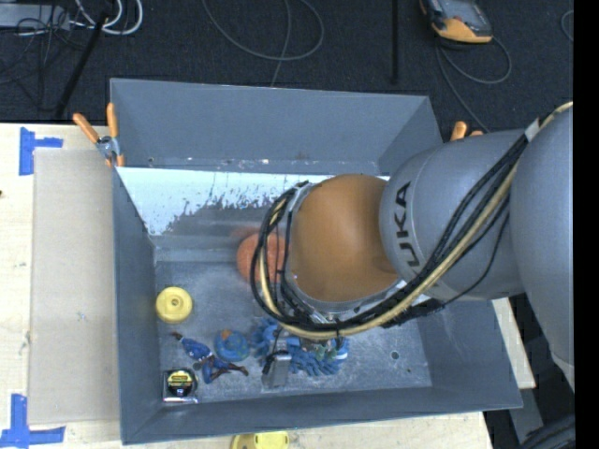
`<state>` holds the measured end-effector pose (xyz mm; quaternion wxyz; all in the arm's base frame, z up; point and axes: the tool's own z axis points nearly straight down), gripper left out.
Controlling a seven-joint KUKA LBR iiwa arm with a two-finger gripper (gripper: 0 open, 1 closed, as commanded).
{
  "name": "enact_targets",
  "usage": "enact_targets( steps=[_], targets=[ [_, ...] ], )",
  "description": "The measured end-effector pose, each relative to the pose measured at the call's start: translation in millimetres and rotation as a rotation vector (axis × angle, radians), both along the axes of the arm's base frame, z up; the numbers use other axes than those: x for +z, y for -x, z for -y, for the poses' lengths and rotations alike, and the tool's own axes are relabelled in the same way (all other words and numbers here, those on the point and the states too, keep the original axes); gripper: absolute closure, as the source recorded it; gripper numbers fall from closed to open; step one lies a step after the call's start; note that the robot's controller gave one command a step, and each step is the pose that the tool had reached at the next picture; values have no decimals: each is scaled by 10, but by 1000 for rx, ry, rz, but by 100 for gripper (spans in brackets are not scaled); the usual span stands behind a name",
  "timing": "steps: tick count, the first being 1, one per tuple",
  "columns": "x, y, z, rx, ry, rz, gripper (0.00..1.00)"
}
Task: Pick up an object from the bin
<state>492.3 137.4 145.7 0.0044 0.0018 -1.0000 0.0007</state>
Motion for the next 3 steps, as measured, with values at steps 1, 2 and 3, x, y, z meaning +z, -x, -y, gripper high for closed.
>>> enact_targets(
  steps=[1,2,3],
  targets=[
    [44,-18,12,-7,-1,7,100],
    [44,-18,13,-8,-1,7,100],
    [-4,16,-54,3,-1,7,100]
  ],
)
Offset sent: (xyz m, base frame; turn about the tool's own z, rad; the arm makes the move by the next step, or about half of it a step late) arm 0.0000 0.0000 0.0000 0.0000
